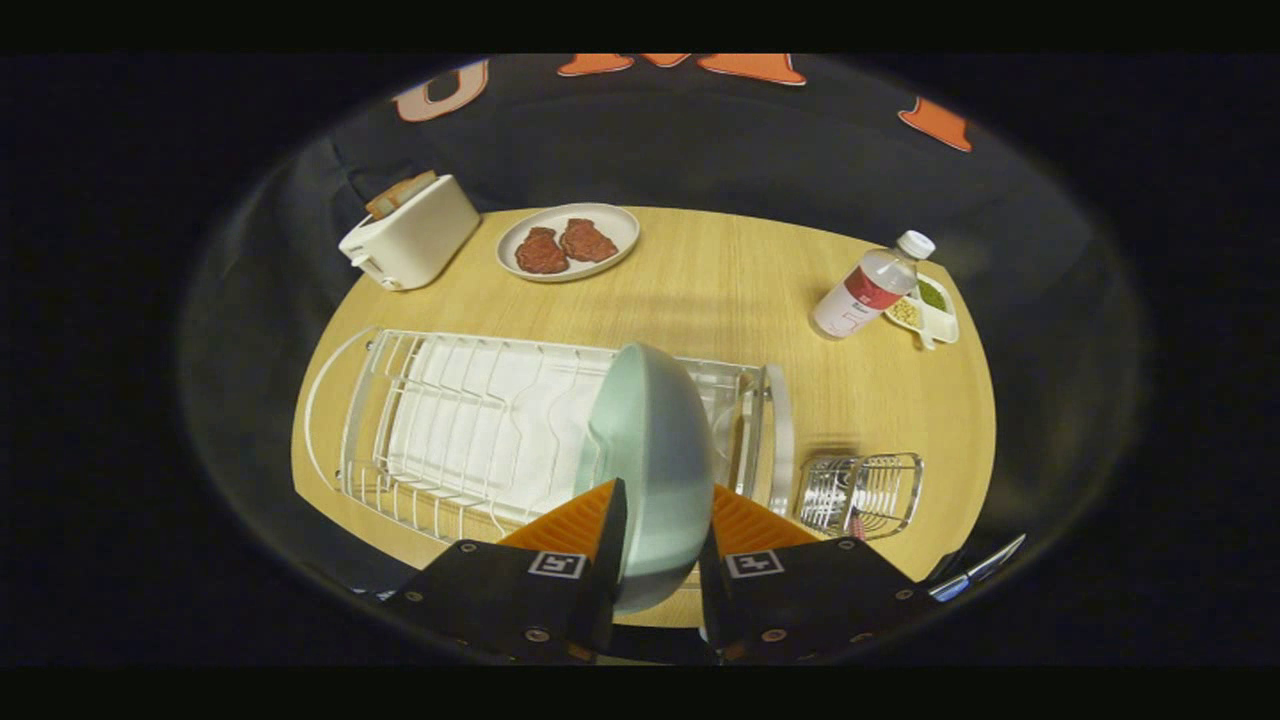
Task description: Take the plate from the dish rack, then take the spoon from the basket and place it into the plate.
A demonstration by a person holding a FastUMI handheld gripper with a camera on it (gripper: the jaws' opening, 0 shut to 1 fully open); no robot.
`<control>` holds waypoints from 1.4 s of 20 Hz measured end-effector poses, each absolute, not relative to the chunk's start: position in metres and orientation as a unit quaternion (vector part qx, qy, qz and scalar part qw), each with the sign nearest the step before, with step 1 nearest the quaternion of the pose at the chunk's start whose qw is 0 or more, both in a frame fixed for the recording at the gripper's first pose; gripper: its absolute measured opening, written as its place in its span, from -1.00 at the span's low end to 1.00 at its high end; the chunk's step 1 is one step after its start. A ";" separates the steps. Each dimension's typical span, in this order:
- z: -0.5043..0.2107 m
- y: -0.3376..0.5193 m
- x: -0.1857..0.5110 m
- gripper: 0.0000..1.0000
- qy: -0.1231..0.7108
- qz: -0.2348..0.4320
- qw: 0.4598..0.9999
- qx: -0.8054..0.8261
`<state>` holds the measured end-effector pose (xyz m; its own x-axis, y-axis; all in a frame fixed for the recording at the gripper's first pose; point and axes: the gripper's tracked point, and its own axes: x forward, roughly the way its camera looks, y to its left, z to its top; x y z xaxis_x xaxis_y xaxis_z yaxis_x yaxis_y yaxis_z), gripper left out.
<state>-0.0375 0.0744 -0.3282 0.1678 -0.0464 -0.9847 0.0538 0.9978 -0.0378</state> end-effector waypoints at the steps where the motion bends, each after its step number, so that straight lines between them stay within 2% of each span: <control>1: -0.327 0.074 -0.038 -0.30 0.644 -0.039 0.764 -0.003; 6: -0.315 0.057 -0.022 -0.52 0.629 -0.115 0.769 -0.003; 9: -0.296 0.047 -0.016 -0.54 0.609 -0.137 0.781 -0.040; 16: -0.257 0.030 -0.040 -0.53 0.574 -0.159 0.803 0.013; 22: -0.240 0.008 -0.103 -0.54 0.559 -0.164 0.808 0.084; 28: -0.235 -0.009 -0.158 -0.54 0.546 -0.142 0.812 0.150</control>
